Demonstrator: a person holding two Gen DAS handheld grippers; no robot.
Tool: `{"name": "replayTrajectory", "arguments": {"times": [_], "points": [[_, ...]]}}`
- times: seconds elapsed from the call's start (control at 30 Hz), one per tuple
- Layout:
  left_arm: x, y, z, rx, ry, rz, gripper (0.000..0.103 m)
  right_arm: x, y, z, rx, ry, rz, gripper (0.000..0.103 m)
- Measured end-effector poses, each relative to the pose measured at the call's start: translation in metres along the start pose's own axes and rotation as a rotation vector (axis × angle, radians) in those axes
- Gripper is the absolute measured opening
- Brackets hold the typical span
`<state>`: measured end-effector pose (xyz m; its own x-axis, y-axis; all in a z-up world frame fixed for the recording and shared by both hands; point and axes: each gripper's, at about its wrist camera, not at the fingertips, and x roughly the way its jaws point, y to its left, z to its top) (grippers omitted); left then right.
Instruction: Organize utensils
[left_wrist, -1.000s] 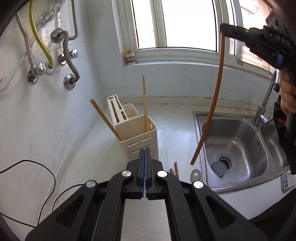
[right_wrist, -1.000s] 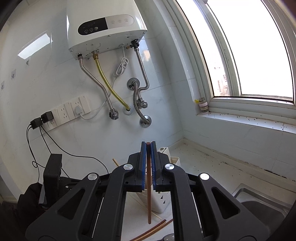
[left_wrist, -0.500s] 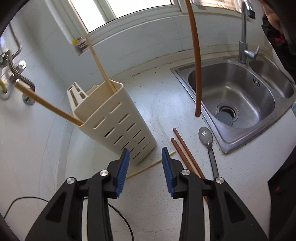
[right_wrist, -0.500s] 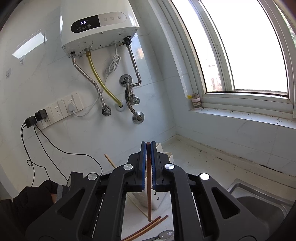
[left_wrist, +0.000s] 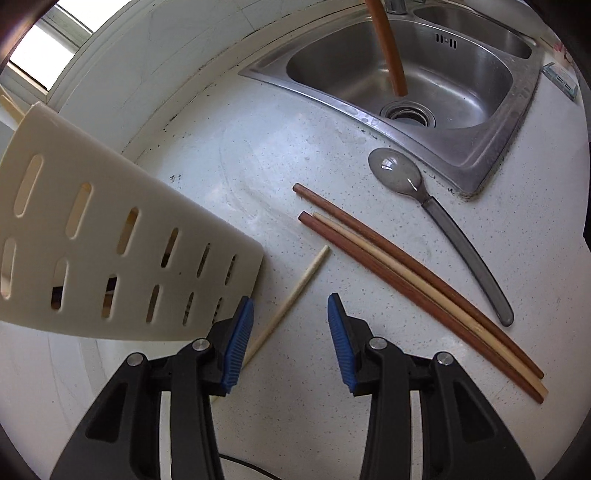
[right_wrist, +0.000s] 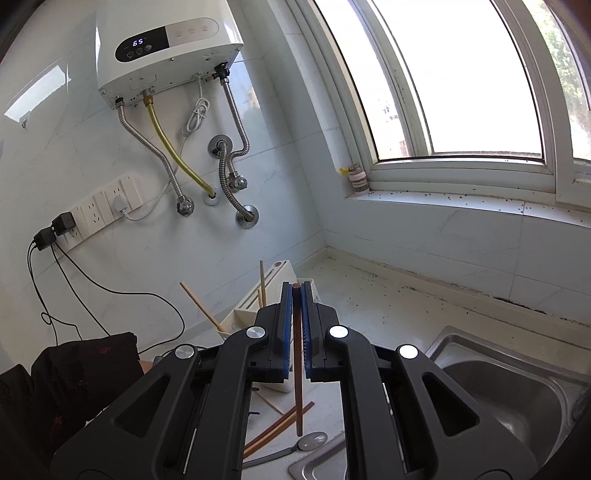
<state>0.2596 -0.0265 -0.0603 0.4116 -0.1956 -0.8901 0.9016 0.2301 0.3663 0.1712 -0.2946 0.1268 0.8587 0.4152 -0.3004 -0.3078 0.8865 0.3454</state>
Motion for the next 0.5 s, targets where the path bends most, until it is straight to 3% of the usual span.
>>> {"name": "replayTrajectory", "arguments": {"times": [0.17, 0.3, 0.5], "points": [[0.011, 0.006, 0.003, 0.055, 0.041, -0.055, 0.041, -0.005, -0.008, -0.005, 0.014, 0.005, -0.015, 0.005], [0.016, 0.010, 0.003, 0.094, 0.039, -0.092, 0.030, -0.007, -0.012, -0.010, 0.027, 0.017, -0.026, 0.005], [0.022, 0.019, 0.008, 0.097, 0.048, -0.151, 0.022, -0.005, -0.014, -0.015, 0.034, 0.040, -0.028, 0.005]]}}
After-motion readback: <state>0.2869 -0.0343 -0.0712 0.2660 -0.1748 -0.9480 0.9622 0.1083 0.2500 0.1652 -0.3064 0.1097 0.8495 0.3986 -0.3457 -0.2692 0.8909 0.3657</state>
